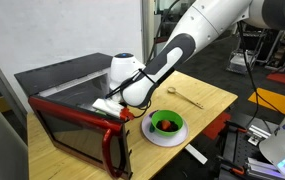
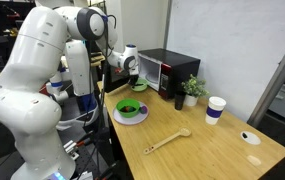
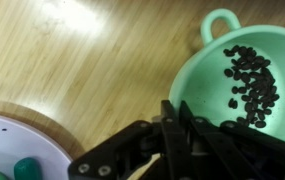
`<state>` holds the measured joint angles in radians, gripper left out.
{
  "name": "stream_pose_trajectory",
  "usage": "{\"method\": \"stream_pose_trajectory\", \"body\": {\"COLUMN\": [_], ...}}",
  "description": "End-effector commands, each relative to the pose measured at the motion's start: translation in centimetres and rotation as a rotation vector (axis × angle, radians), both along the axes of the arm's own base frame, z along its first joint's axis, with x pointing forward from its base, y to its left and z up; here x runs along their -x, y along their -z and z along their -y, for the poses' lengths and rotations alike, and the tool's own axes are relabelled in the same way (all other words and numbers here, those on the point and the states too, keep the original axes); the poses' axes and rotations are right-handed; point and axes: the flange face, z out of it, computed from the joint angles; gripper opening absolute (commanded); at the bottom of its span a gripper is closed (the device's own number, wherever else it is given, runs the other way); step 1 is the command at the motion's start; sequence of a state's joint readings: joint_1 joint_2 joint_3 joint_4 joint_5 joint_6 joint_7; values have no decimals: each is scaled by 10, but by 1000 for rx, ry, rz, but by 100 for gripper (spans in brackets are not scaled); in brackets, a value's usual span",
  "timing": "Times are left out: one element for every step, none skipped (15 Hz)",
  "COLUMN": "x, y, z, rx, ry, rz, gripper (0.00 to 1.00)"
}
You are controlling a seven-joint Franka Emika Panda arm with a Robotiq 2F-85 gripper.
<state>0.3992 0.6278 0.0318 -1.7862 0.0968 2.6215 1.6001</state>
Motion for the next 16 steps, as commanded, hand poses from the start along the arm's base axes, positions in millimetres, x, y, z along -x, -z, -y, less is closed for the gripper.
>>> {"method": "stream_pose_trajectory", "body": {"x": [14, 16, 19, 21, 24, 27, 29, 34, 36, 41, 44, 49, 53, 58, 62, 66], "y": [-9, -9, -11, -9, -9, -9, -8, -8, -6, -6, -5, -5, -5, -5, -6, -7], "z": [13, 15, 16, 19, 20, 22, 25, 26, 30, 32, 35, 38, 41, 44, 47, 50], "rx": [-21, -24, -26, -29, -31, -34, -35, -40, -43, -48, -53, -58, -62, -67, -73, -79], "ry": [1, -1, 4, 4, 6, 8, 9, 11, 15, 18, 24, 26, 31, 35, 39, 41], "rz": [-14, -17, -21, -22, -24, -27, -26, -30, -29, -30, -29, -24, -19, -13, -5, 2], "gripper": [2, 2, 2, 2, 2, 2, 2, 2, 2, 2, 2, 2, 2, 2, 2, 2]}}
